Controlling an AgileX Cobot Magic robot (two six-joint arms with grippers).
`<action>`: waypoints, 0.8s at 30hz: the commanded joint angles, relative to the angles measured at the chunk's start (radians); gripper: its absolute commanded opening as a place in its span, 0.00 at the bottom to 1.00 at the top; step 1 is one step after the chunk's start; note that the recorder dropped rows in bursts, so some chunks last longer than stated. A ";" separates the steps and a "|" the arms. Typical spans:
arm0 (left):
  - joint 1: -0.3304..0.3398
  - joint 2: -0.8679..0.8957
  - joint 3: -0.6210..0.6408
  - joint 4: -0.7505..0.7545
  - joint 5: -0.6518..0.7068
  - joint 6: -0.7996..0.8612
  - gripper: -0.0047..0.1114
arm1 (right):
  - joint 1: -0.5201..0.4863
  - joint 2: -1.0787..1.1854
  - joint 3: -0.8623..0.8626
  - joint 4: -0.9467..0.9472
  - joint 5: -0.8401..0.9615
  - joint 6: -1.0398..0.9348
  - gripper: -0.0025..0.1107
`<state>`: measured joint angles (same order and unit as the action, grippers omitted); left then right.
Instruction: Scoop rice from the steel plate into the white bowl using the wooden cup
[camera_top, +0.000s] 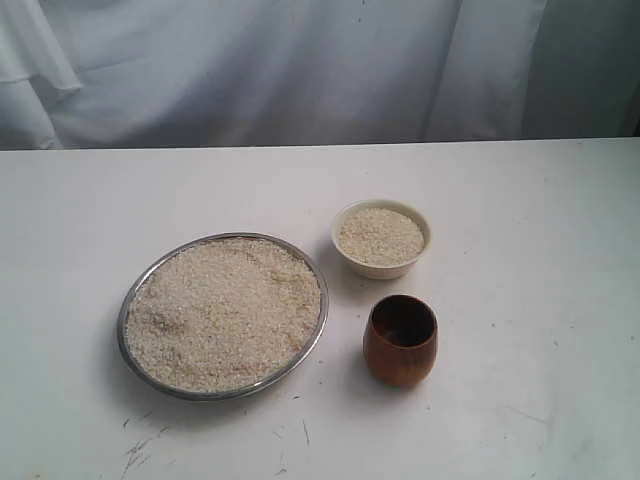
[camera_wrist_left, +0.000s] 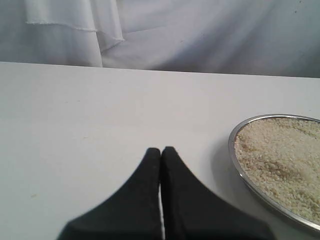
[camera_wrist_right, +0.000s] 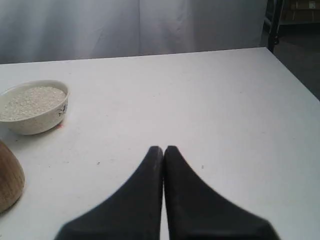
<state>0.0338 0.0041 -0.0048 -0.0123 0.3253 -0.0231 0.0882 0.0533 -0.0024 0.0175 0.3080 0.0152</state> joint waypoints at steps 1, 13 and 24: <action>-0.003 -0.004 0.005 0.000 -0.006 0.000 0.04 | -0.009 -0.006 0.002 -0.002 -0.067 -0.008 0.02; -0.003 -0.004 0.005 0.000 -0.006 0.000 0.04 | -0.009 -0.006 0.002 0.019 -0.445 -0.001 0.02; -0.003 -0.004 0.005 0.000 -0.006 0.000 0.04 | -0.009 -0.006 0.002 0.087 -0.883 0.157 0.02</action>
<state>0.0338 0.0041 -0.0048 -0.0123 0.3253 -0.0231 0.0882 0.0494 -0.0024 0.0812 -0.4779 0.1381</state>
